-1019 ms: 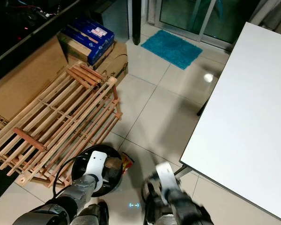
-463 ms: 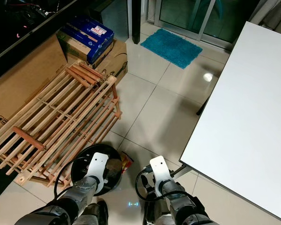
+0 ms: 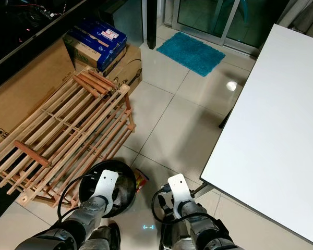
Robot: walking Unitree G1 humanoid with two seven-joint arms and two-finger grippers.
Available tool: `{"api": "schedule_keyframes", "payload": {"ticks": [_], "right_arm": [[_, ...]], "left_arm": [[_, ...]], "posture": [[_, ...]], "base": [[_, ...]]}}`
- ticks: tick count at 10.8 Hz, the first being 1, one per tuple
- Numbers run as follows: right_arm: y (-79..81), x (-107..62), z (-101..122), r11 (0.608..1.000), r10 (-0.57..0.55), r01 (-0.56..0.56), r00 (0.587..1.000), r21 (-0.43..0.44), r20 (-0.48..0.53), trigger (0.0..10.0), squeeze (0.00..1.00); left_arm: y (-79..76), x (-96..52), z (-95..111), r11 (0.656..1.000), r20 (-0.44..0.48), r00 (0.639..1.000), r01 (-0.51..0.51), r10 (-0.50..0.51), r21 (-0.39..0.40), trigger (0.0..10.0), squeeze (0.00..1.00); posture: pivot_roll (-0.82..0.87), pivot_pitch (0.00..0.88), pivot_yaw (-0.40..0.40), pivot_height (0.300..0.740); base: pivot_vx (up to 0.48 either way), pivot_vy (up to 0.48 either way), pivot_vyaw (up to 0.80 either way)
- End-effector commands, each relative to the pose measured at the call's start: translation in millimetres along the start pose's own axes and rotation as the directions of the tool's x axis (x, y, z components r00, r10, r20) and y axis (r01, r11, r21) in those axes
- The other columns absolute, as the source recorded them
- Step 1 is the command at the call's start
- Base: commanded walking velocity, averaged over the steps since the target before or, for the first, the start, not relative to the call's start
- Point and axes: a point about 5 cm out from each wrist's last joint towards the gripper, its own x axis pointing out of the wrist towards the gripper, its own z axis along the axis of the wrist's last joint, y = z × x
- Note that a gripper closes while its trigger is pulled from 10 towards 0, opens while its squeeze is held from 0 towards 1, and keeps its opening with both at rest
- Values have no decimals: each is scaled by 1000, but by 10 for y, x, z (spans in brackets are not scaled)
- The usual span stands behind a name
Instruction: Picking trash to rubbish bin
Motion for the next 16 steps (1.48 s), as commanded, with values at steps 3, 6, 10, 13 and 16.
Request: {"api": "schedule_keyframes", "payload": {"ticks": [3,6,10,13,16], "right_arm": [[-45,-46,-150,999,-8,10,999,36,-41,10000,0],[-177,-83,-189,997,-51,53,998,58,-48,10000,0],[-424,-182,-286,988,-125,129,991,87,-50,10000,0],[-581,-288,-453,979,-174,183,979,89,-103,10000,0],[-743,-349,-444,957,-243,252,967,146,-78,10000,0]], "left_arm": [[-14,-15,-119,1000,-42,999,-16,16,-3,10000,1000],[4,-31,-193,1000,-35,999,9,-9,-3,10000,0],[295,-94,-348,994,15,996,-83,84,-75,10000,0],[415,-166,-577,986,-26,991,-135,133,-93,10000,0],[506,-202,-606,969,9,981,-191,195,-158,10000,0]], "posture": [[-32,239,-71,740],[-35,220,-76,740],[-11,142,-77,740],[-1,92,-85,740],[2,70,-84,740]], "base": [[0,0,0],[0,0,0],[0,0,0],[0,0,0],[0,0,0]]}}
